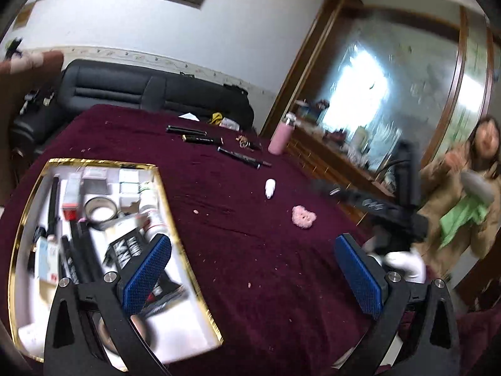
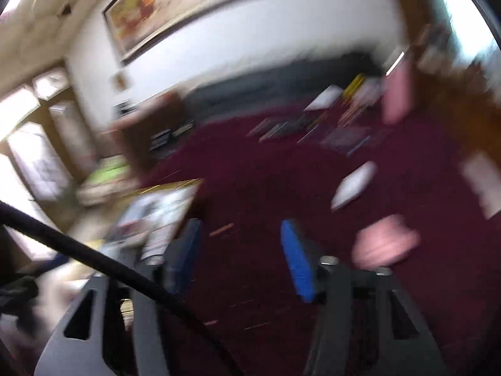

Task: Organize objects
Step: 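Move both grippers back toward the pink pom-pom and white bottle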

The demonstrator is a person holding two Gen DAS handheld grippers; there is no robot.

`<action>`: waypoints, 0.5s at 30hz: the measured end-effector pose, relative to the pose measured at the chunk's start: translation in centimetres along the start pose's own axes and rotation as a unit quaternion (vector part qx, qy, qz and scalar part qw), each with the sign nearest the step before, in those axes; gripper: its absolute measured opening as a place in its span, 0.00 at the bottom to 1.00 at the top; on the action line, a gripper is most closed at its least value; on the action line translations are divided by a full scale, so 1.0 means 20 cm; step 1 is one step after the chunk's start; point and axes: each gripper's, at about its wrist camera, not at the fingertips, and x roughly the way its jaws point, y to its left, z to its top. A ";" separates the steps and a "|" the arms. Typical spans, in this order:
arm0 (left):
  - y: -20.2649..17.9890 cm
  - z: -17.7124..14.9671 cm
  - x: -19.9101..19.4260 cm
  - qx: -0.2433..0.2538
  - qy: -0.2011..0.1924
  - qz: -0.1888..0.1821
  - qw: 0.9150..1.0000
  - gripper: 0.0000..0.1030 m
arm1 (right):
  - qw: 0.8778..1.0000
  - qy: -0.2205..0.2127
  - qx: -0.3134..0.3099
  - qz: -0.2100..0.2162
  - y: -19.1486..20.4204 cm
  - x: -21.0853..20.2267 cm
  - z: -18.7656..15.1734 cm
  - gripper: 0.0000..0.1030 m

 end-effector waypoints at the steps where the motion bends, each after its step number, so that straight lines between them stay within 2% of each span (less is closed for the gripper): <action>1: -0.03 0.01 0.04 0.007 0.003 0.011 1.000 0.99 | 1.000 -0.012 0.024 -0.003 -0.07 -0.02 0.00 1.00; 2: -0.05 0.03 0.07 0.011 0.007 0.020 1.000 0.99 | 0.999 0.009 0.052 0.004 -0.15 0.01 0.01 1.00; 3: -0.06 0.05 0.10 0.012 0.014 0.029 0.999 0.99 | 0.995 0.058 0.078 0.002 -0.24 0.07 0.01 1.00; 4: -0.07 0.07 0.13 0.010 0.022 0.037 0.999 0.99 | 0.991 0.091 0.091 -0.021 -0.29 0.12 0.00 1.00; 5: -0.08 0.09 0.16 0.008 0.028 0.041 0.999 0.99 | 0.989 0.105 0.095 -0.042 -0.33 0.15 -0.01 0.98; 9: -0.08 0.12 0.26 -0.003 0.055 0.066 0.996 0.99 | 0.986 0.115 0.084 -0.086 -0.43 0.21 -0.04 0.96; 15: -0.10 0.11 0.39 -0.022 0.085 0.072 0.994 0.99 | 0.984 0.116 0.055 -0.126 -0.52 0.26 -0.01 0.96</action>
